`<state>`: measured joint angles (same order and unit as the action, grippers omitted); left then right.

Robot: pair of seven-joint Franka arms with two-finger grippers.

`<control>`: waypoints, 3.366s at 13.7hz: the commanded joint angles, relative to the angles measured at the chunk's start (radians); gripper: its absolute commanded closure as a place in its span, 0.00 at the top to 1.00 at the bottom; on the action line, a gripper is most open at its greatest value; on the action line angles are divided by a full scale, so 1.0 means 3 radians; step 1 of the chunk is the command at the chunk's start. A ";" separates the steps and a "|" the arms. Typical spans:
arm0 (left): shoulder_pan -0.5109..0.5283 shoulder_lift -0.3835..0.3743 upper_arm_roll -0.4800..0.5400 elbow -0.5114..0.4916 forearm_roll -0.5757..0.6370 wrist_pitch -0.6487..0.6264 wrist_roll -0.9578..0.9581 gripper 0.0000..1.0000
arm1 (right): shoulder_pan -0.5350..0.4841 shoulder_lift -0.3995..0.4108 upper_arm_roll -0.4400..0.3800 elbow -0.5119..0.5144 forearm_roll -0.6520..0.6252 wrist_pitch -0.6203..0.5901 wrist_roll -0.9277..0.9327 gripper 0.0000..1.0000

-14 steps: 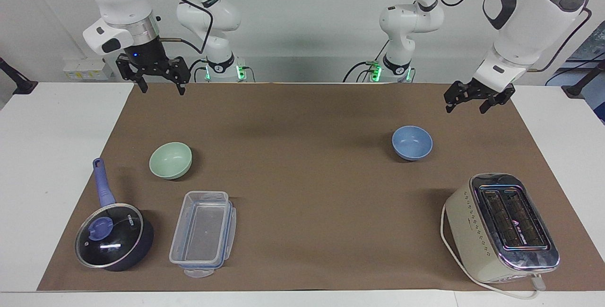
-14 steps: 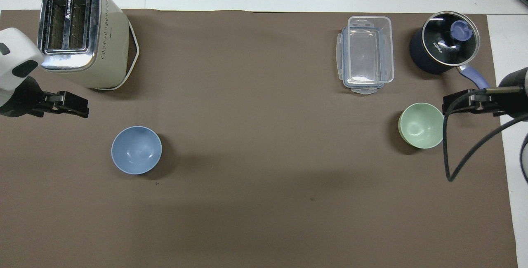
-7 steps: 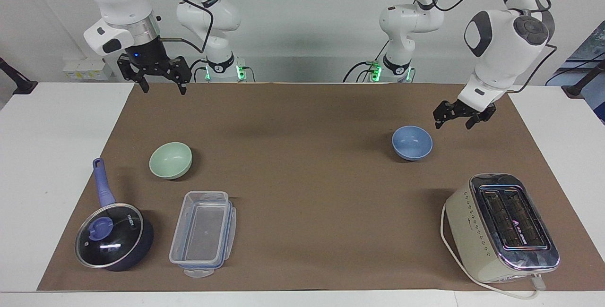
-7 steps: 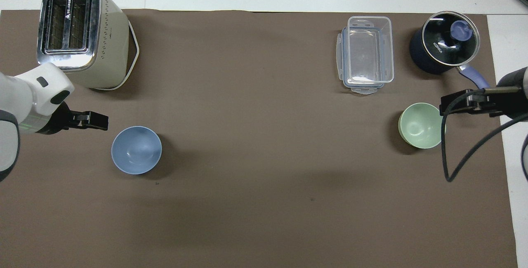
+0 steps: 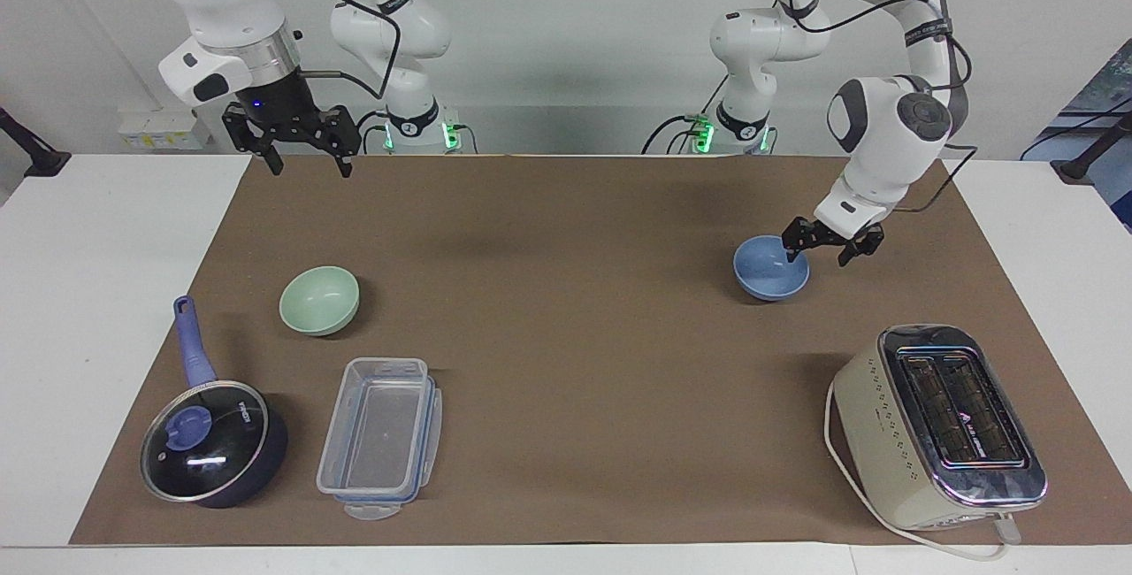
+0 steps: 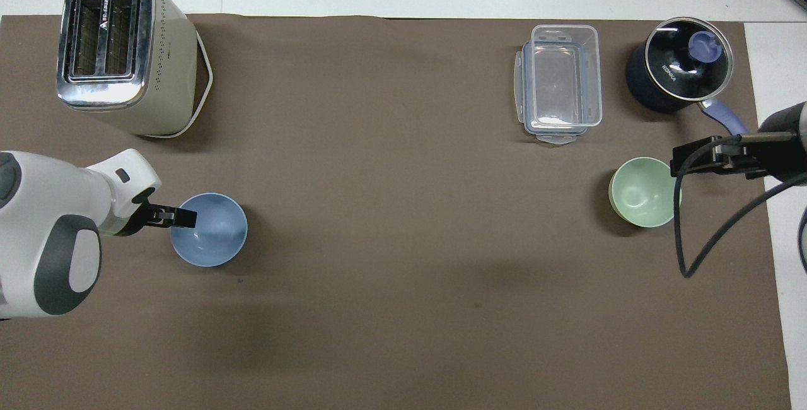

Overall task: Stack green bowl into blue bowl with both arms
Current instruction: 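Grasp the blue bowl rim with the left gripper and slide it forward, then release the blue bowl at table center while the right gripper grasps the green bowl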

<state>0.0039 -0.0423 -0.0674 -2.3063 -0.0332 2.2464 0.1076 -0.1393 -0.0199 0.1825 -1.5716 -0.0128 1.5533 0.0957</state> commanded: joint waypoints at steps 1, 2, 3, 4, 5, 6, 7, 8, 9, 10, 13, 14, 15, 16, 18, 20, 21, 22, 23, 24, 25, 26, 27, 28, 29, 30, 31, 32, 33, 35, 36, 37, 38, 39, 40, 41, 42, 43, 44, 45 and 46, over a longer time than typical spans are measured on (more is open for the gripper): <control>-0.0018 -0.0023 0.0010 -0.0248 -0.0058 0.0309 0.0061 1.00 | -0.0057 0.0026 0.0010 0.0039 0.0068 -0.0018 -0.0027 1.00; -0.0013 0.0023 0.0010 -0.0289 -0.0058 0.0431 0.0061 1.00 | -0.0057 0.0021 0.0010 0.0039 0.0068 -0.0013 -0.0027 1.00; -0.0018 0.0094 0.0010 -0.0299 -0.0063 0.0529 0.0040 1.00 | -0.0057 0.0020 0.0010 0.0039 0.0068 -0.0013 -0.0032 1.00; -0.0018 0.0131 0.0005 -0.0304 -0.0078 0.0585 0.0030 0.81 | -0.0057 0.0020 0.0010 0.0039 0.0068 -0.0018 -0.0033 1.00; -0.0043 0.0131 0.0005 -0.0365 -0.0139 0.0657 0.0030 0.38 | -0.0057 0.0020 0.0010 0.0039 0.0068 -0.0013 -0.0033 1.00; -0.0059 0.0126 0.0005 -0.0391 -0.0185 0.0708 0.0025 0.05 | -0.0057 0.0015 0.0010 0.0039 0.0068 -0.0013 -0.0033 1.00; -0.0059 0.0126 0.0005 -0.0386 -0.0201 0.0704 0.0030 0.00 | -0.0057 0.0015 0.0010 0.0034 0.0068 -0.0018 -0.0038 1.00; -0.0054 0.0131 0.0005 -0.0366 -0.0257 0.0699 0.0035 0.00 | -0.0057 0.0015 0.0010 0.0034 0.0068 -0.0013 -0.0038 1.00; -0.0054 0.0131 0.0005 -0.0345 -0.0399 0.0678 0.0050 0.00 | -0.0057 0.0015 0.0010 0.0034 0.0063 -0.0018 -0.0038 1.00; -0.0059 0.0126 0.0005 -0.0330 -0.0492 0.0653 0.0056 0.00 | -0.0057 0.0015 0.0010 0.0034 0.0068 -0.0013 -0.0038 1.00; -0.0038 0.0065 0.0005 -0.0050 -0.0539 0.0143 0.0056 0.00 | -0.0057 0.0015 0.0005 0.0034 0.0063 -0.0013 -0.0058 1.00; -0.0038 0.0019 0.0005 0.0032 -0.0605 0.0020 0.0045 0.00 | -0.0062 0.0015 0.0005 0.0034 0.0063 -0.0013 -0.0063 1.00; -0.0033 -0.0002 0.0005 0.0094 -0.0691 -0.0063 0.0035 0.00 | -0.0082 0.0015 0.0005 0.0034 0.0063 -0.0013 -0.0068 1.00; -0.0033 -0.0012 0.0005 0.0206 -0.0768 -0.0185 0.0030 0.00 | -0.0093 0.0015 0.0005 0.0034 0.0063 -0.0008 -0.0068 1.00; -0.0038 -0.0022 -0.0005 0.0436 -0.0840 -0.0476 -0.0082 0.00 | -0.0098 0.0010 0.0005 0.0028 0.0063 0.0002 -0.0068 1.00; -0.0099 -0.0017 -0.0061 0.0498 -0.0871 -0.0473 -0.0372 0.00 | -0.0098 -0.0015 0.0005 -0.0048 0.0063 0.0108 -0.0068 1.00; -0.0191 -0.0017 -0.0112 0.0499 -0.0917 -0.0422 -0.0495 0.00 | -0.0103 -0.0051 0.0000 -0.0139 0.0063 0.0251 -0.0063 1.00; -0.0248 -0.0012 -0.0128 0.0499 -0.0937 -0.0350 -0.0593 0.00 | -0.0164 -0.0097 0.0000 -0.0226 0.0063 0.0359 -0.0063 1.00; -0.0370 0.0003 -0.0143 0.0493 -0.0938 -0.0314 -0.0624 0.00 | -0.0195 -0.0128 0.0000 -0.0283 0.0063 0.0426 -0.0068 1.00; -0.0472 0.0028 -0.0144 0.0478 -0.0943 -0.0273 -0.0650 0.00 | -0.0205 -0.0118 0.0000 -0.0314 0.0058 0.0462 -0.0094 1.00; -0.0549 0.0049 -0.0149 0.0448 -0.0958 -0.0172 -0.0701 0.00 | -0.0291 -0.0113 0.0000 -0.0395 0.0058 0.0488 -0.0200 1.00; -0.0697 0.0095 -0.0149 0.0432 -0.0968 -0.0054 -0.0823 0.00 | -0.0363 -0.0112 0.0000 -0.0487 0.0058 0.0619 -0.0333 1.00; -0.0814 0.0136 -0.0149 0.0432 -0.0968 0.0038 -0.0996 0.00 | -0.0430 -0.0118 0.0000 -0.0599 0.0058 0.0732 -0.0466 1.00; -0.0952 0.0187 -0.0149 0.0427 -0.0968 0.0170 -0.1089 0.00 | -0.0521 -0.0097 0.0000 -0.0712 0.0058 0.0840 -0.0589 1.00; -0.1070 0.0258 -0.0149 0.0427 -0.0968 0.0268 -0.1161 0.00 | -0.0558 -0.0087 0.0000 -0.0840 0.0058 0.0972 -0.0651 1.00; -0.1213 0.0319 -0.0149 0.0422 -0.0968 0.0370 -0.1288 0.00 | -0.0578 -0.0087 0.0000 -0.0993 0.0058 0.1136 -0.0682 1.00; -0.1371 0.0391 -0.0149 0.0386 -0.0968 0.0523 -0.1406 0.00 | -0.0589 -0.0072 0.0000 -0.1136 0.0058 0.1279 -0.0717 1.00; -0.1510 0.0457 -0.0149 0.0366 -0.0968 0.0682 -0.1518 0.00 | -0.0639 -0.0006 -0.0005 -0.1274 0.0058 0.1463 -0.0763 1.00; -0.1653 0.0529 -0.0144 0.0360 -0.0968 0.0774 -0.1621 0.00 | -0.0726 0.0101 0.0000 -0.1392 0.0058 0.1667 -0.0845 1.00; -0.1903 0.0626 -0.0149 0.0315 -0.0968 0.0994 -0.1759 0.00 | -0.0808 0.0281 0.0000 -0.1551 0.0063 0.2046 -0.1034 1.00; -0.2011 0.0708 -0.0144 0.0304 -0.0968 0.1096 -0.1805 0.00 | -0.0824 0.0362 0.0000 -0.1577 0.0063 0.2143 -0.1055 1.00; -0.2078 0.0729 -0.0139 0.0294 -0.0968 0.1158 -0.1866 0.58 | -0.0849 0.0469 0.0000 -0.1577 0.0058 0.2241 -0.1060 1.00; -0.2043 0.0734 -0.0133 0.0329 -0.0968 0.1149 -0.1882 1.00 | -0.0855 0.0551 0.0000 -0.1577 0.0063 0.2333 -0.1055 1.00; -0.2028 0.0719 -0.0123 0.0370 -0.0968 0.1143 -0.1852 1.00 | -0.0860 0.0633 0.0000 -0.1577 0.0058 0.2384 -0.1055 1.00; -0.1911 0.0678 -0.0098 0.0436 -0.0963 0.1067 -0.1831 1.00 | -0.0860 0.0700 0.0000 -0.1577 0.0058 0.2420 -0.1050 1.00; -0.1753 0.0622 -0.0098 0.0498 -0.0923 0.0900 -0.1816 1.00 | -0.0860 0.0751 -0.0005 -0.1577 0.0063 0.2421 -0.1055 1.00; -0.1655 0.0607 -0.0093 0.0610 -0.0897 0.0700 -0.1765 1.00 | -0.0870 0.0782 -0.0005 -0.1582 0.0063 0.2426 -0.1055 1.00; -0.1497 0.0612 -0.0098 0.0732 -0.0897 0.0466 -0.1653 1.00 | -0.0895 0.0833 0.0000 -0.1592 0.0058 0.2431 -0.1055 1.00; -0.1349 0.0601 -0.0098 0.0835 -0.0897 0.0256 -0.1531 1.00 | -0.0921 0.0884 0.0000 -0.1608 0.0058 0.2502 -0.1060 1.00; -0.1216 0.0551 -0.0093 0.0922 -0.0876 0.0026 -0.1479 1.00 | -0.0931 0.0885 0.0000 -0.1613 0.0058 0.2507 -0.1055 1.00; -0.1108 0.0530 -0.0093 0.0994 -0.0785 -0.0098 -0.1458 1.00 | -0.0931 0.0885 0.0000 -0.1613 0.0058 0.2502 -0.1060 1.00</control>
<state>-0.3816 0.1351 -0.0887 -2.0487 -0.2970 2.3064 -0.3520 -0.4004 0.2461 0.1751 -2.0448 -0.0128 2.2842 -0.1918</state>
